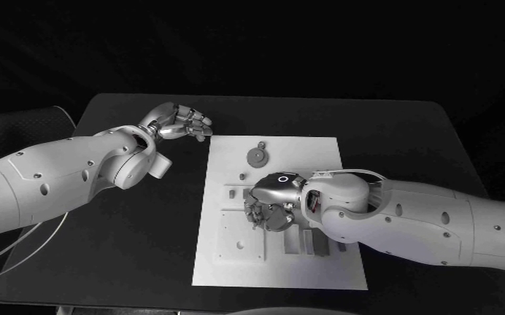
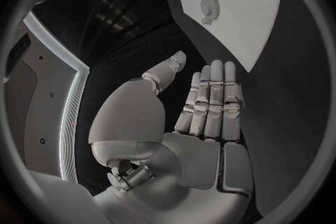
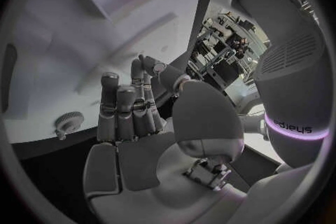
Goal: Assemble the parts on the task board
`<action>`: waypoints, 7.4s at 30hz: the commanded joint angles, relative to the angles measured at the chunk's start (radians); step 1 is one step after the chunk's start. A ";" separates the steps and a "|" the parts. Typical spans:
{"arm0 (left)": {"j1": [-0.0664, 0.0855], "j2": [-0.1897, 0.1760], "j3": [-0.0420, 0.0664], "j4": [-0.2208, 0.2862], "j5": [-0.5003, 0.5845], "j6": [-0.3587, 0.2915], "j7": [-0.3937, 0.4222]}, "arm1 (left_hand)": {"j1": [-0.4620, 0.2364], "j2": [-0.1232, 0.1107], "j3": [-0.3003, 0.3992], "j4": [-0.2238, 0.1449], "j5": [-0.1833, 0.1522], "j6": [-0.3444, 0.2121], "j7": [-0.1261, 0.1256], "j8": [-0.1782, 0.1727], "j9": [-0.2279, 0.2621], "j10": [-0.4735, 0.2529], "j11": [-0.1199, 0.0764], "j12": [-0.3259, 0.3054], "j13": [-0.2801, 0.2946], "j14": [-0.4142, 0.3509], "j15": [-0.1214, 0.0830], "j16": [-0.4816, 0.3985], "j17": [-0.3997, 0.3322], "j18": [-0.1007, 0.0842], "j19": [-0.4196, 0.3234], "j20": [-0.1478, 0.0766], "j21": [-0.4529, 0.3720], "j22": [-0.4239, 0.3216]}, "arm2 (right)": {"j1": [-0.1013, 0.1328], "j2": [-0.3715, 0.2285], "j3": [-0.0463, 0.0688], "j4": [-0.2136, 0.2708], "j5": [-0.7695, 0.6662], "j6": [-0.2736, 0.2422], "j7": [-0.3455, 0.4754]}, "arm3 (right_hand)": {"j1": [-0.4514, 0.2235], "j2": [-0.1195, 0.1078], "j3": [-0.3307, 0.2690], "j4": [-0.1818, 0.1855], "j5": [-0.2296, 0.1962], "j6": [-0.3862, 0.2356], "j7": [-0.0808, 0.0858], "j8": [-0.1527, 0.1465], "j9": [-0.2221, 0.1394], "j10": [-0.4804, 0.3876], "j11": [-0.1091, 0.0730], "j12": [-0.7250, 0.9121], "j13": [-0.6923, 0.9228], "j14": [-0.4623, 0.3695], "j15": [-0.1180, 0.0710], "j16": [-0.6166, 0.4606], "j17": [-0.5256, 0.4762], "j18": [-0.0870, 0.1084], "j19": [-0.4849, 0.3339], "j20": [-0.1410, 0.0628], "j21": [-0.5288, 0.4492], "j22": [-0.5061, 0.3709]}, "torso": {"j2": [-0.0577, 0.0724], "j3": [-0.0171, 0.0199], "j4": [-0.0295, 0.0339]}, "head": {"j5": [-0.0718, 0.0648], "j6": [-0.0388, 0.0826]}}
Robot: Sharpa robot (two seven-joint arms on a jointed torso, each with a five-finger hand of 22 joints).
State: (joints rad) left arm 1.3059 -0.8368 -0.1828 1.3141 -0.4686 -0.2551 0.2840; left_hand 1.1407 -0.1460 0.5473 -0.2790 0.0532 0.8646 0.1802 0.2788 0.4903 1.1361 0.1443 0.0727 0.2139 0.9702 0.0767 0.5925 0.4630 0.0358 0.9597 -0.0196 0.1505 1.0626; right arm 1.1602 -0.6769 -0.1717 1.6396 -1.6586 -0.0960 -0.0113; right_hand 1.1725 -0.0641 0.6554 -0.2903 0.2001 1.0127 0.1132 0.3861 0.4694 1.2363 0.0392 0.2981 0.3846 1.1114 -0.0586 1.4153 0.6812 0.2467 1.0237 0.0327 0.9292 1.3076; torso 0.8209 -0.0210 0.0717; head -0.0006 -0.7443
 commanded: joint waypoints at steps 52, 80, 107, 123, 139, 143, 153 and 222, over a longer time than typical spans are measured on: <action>0.000 0.002 0.001 0.010 0.007 0.007 0.013 | -0.003 0.007 -0.007 0.000 -0.001 -0.001 -0.001 0.000 -0.002 -0.009 0.000 -0.004 -0.004 0.007 0.004 -0.008 0.009 0.016 0.007 0.001 -0.005 0.002 | -0.005 0.027 -0.004 -0.012 -0.050 0.045 -0.013 | -0.002 0.009 0.006 -0.001 -0.001 0.007 -0.001 0.002 0.020 0.007 0.002 -0.002 0.003 0.003 -0.006 -0.004 -0.001 0.015 0.000 -0.008 0.002 0.016 | 0.000 -0.0002 0.0004 | 0.015 -0.011; 0.000 -0.005 0.001 0.017 0.007 0.006 0.004 | 0.000 0.008 -0.007 -0.001 -0.001 -0.001 -0.001 0.000 -0.002 -0.008 0.000 -0.003 -0.004 0.010 0.003 -0.010 0.014 0.016 0.008 0.001 -0.006 0.002 | -0.024 0.025 -0.006 -0.027 -0.038 0.017 -0.014 | -0.033 -0.066 -0.016 0.016 -0.001 -0.063 0.028 -0.039 0.016 -0.039 0.023 -0.036 0.000 -0.009 0.013 -0.008 0.001 0.015 -0.002 -0.003 -0.001 0.015 | -0.001 0.0001 0.0000 | 0.016 -0.005; 0.000 -0.010 0.001 0.012 0.007 0.004 0.008 | 0.000 0.007 -0.007 -0.002 -0.001 -0.002 0.000 0.000 -0.003 -0.011 0.001 -0.004 -0.006 0.010 0.003 -0.014 0.019 0.016 0.009 0.001 -0.007 0.003 | 0.005 -0.116 0.030 0.074 0.046 -0.080 0.008 | -0.044 -0.104 -0.067 0.014 -0.001 -0.150 0.063 -0.084 0.001 -0.046 0.032 -0.043 0.013 -0.020 0.022 -0.006 0.003 0.015 -0.008 -0.003 -0.004 0.016 | 0.000 0.0002 -0.0001 | 0.003 0.006; 0.000 -0.009 0.001 0.012 0.007 0.009 0.011 | 0.001 0.006 -0.007 -0.002 -0.001 -0.001 -0.001 0.000 -0.003 -0.009 0.000 -0.002 -0.006 0.011 0.003 -0.016 0.022 0.016 0.009 0.001 -0.008 0.003 | 0.066 -0.282 0.074 0.065 0.199 -0.095 0.027 | -0.047 -0.109 -0.077 0.023 -0.001 -0.149 0.062 -0.081 -0.001 -0.102 0.052 -0.091 -0.007 -0.012 0.040 -0.001 0.004 0.015 0.000 -0.005 -0.002 0.016 | -0.001 0.0001 -0.0008 | -0.009 0.027; 0.000 -0.003 0.001 0.008 0.007 0.015 0.014 | -0.001 0.005 -0.009 -0.001 -0.001 -0.001 -0.001 0.001 -0.003 -0.009 0.000 -0.002 -0.007 0.012 0.003 -0.018 0.025 0.016 0.010 0.001 -0.008 0.004 | 0.065 -0.336 0.073 0.065 0.146 -0.054 0.030 | -0.064 -0.138 -0.112 0.038 -0.002 -0.183 0.048 -0.094 -0.013 -0.169 0.087 -0.150 -0.052 -0.022 0.074 0.005 0.006 0.015 -0.007 -0.004 -0.005 0.016 | 0.000 0.0023 -0.0001 | -0.021 0.029; 0.000 -0.003 0.001 0.006 0.007 0.015 0.016 | -0.002 0.005 -0.009 -0.001 -0.001 -0.001 -0.001 0.001 -0.003 -0.009 0.000 -0.002 -0.007 0.012 0.003 -0.019 0.026 0.016 0.010 0.001 -0.009 0.004 | 0.058 -0.339 0.071 0.068 0.097 -0.043 0.026 | -0.055 -0.143 -0.114 0.034 -0.002 -0.183 0.043 -0.092 -0.015 -0.177 0.092 -0.158 -0.063 -0.026 0.079 0.006 0.006 0.015 -0.010 -0.003 -0.006 0.017 | 0.000 0.0013 0.0006 | -0.025 0.026; 0.000 -0.003 0.001 0.006 0.007 0.016 0.017 | -0.002 0.005 -0.010 -0.001 -0.001 0.000 -0.001 0.001 -0.004 -0.009 0.000 -0.002 -0.007 0.011 0.004 -0.021 0.028 0.015 0.009 0.001 -0.010 0.004 | 0.040 -0.327 0.056 0.069 0.037 -0.002 0.013 | -0.054 -0.147 -0.119 0.033 -0.002 -0.165 0.034 -0.080 -0.014 -0.176 0.095 -0.163 -0.075 -0.030 0.082 0.008 0.006 0.015 -0.013 -0.001 -0.006 0.017 | 0.000 0.0002 0.0010 | -0.023 0.021; 0.000 -0.004 0.001 0.007 0.007 0.017 0.016 | -0.003 0.010 -0.011 0.001 -0.001 -0.001 -0.001 0.001 -0.005 -0.010 0.000 -0.002 -0.009 0.014 0.003 -0.026 0.036 0.016 0.011 0.001 -0.011 0.004 | 0.010 -0.268 0.053 0.059 -0.090 -0.065 -0.031 | 0.016 -0.008 0.025 0.023 0.000 0.013 0.000 -0.008 0.003 -0.001 0.016 -0.062 -0.016 0.028 0.006 0.001 -0.006 0.015 0.033 -0.018 0.005 0.017 | 0.000 0.0006 0.0003 | -0.022 0.009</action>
State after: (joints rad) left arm 1.3057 -0.8420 -0.1829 1.3187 -0.4671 -0.2498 0.2874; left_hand 1.1407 -0.1460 0.5419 -0.2790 0.0532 0.8646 0.1802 0.2788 0.4869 1.1326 0.1478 0.0727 0.2067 0.9774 0.0765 0.5729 0.4973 0.0447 0.9670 -0.0197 0.1428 1.0660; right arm 1.1710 -0.9450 -0.1189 1.6961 -1.7411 -0.1495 -0.0401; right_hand 1.1839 -0.0829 0.6740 -0.2693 0.1975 0.9871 0.1322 0.3688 0.4636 1.2279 0.0553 0.2325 0.3681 1.1370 -0.0482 1.4204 0.6748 0.2323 1.0508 0.0164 0.9291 1.3076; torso 0.8206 -0.0204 0.0719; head -0.0219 -0.7355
